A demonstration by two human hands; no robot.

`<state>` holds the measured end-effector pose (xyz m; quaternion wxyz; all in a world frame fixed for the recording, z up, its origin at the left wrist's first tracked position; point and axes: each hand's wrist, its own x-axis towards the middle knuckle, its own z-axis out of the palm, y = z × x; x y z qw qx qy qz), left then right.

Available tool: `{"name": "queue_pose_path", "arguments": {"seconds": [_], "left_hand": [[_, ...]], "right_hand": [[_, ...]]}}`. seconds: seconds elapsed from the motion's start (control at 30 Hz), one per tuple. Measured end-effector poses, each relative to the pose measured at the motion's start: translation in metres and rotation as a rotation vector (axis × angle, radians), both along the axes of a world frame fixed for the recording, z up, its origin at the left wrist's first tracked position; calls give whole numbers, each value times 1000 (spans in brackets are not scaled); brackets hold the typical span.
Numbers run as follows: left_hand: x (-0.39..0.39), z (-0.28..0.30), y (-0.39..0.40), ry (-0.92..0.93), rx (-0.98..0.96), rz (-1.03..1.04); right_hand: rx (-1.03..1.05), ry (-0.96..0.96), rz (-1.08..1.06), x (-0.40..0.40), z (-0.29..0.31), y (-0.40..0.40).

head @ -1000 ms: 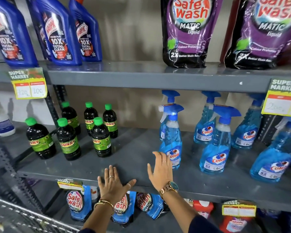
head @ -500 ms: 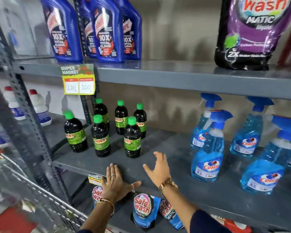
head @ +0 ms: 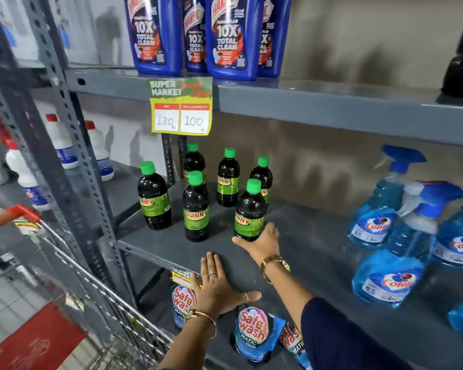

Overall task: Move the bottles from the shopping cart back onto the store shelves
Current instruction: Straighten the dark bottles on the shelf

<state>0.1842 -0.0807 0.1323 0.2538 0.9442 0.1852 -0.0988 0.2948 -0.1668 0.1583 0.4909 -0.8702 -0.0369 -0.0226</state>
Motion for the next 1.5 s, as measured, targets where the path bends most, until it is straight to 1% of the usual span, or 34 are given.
{"name": "queue_pose_path", "arguments": {"seconds": [0.17, 0.5, 0.83, 0.97, 1.03, 1.1, 1.17, 1.27, 1.37, 1.5], "left_hand": [[0, 1, -1, 5, 1, 13], [0, -2, -2, -8, 14, 20], [1, -3, -3, -16, 32, 28], [-2, -2, -3, -42, 54, 28], [-4, -3, -3, -65, 67, 33], [-8, -3, -4, -96, 80, 53], [-14, -2, -7, -111, 81, 83], [-17, -1, -5, -111, 64, 102], [-19, -1, 10, -112, 96, 139], [-25, -8, 34, -120, 185, 167]], "right_hand": [[6, -16, -19, 10, -1, 9], [34, 40, 135, -9, 0, -4], [97, 138, 194, -15, 2, -12], [131, 140, 197, -27, 5, -18], [171, 117, 151, -33, 3, -20], [218, 31, 47, -41, -2, -22], [168, -71, -11, -50, -7, -24], [-31, -211, 60, -62, -16, -25], [-78, -267, 123, -68, -15, -20], [-120, -271, 236, -71, -7, -4]]}}
